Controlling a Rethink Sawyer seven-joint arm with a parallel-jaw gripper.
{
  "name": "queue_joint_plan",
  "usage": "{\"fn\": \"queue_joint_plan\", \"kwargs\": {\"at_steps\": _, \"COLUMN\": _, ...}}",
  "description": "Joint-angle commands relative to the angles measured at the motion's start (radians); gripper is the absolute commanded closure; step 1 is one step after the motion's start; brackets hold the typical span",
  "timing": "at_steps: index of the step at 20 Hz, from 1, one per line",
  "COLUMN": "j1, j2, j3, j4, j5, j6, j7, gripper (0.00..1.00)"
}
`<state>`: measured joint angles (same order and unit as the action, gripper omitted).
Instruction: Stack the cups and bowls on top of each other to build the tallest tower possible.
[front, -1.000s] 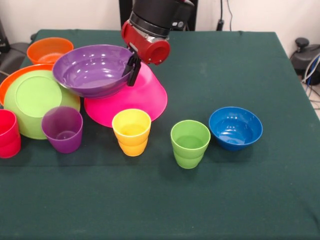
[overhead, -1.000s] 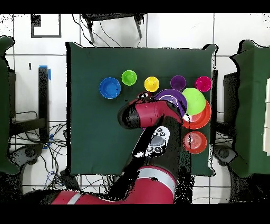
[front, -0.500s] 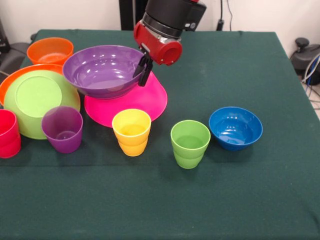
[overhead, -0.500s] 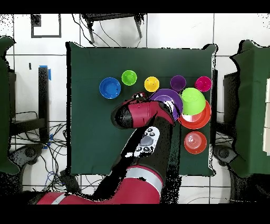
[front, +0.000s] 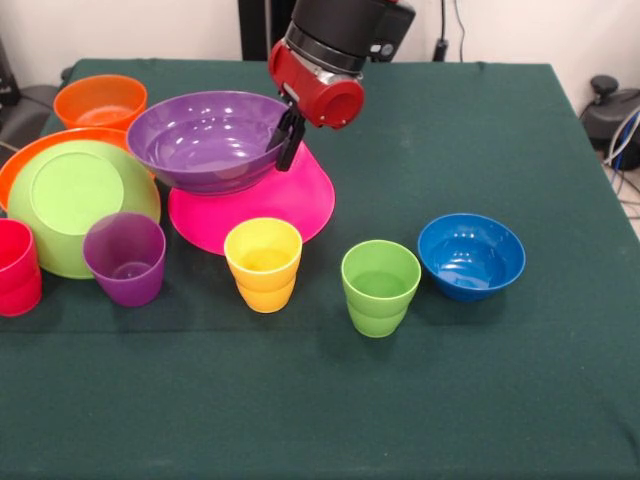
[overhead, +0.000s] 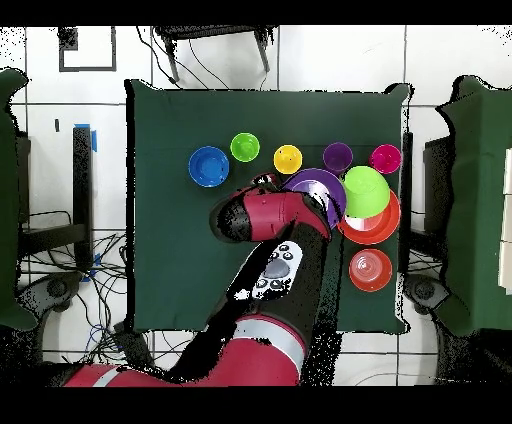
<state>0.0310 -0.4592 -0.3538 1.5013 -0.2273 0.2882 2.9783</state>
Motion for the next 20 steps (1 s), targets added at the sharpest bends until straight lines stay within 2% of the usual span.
{"fn": "queue_joint_plan", "kwargs": {"at_steps": 1, "j1": 0.031, "j2": 0.112, "j3": 0.111, "j4": 0.038, "j5": 0.063, "j6": -0.078, "j7": 0.111, "gripper": 1.0}}
{"fn": "queue_joint_plan", "kwargs": {"at_steps": 20, "j1": 0.057, "j2": 0.15, "j3": 0.11, "j4": 0.065, "j5": 0.154, "j6": -0.113, "j7": 0.127, "gripper": 1.0}}
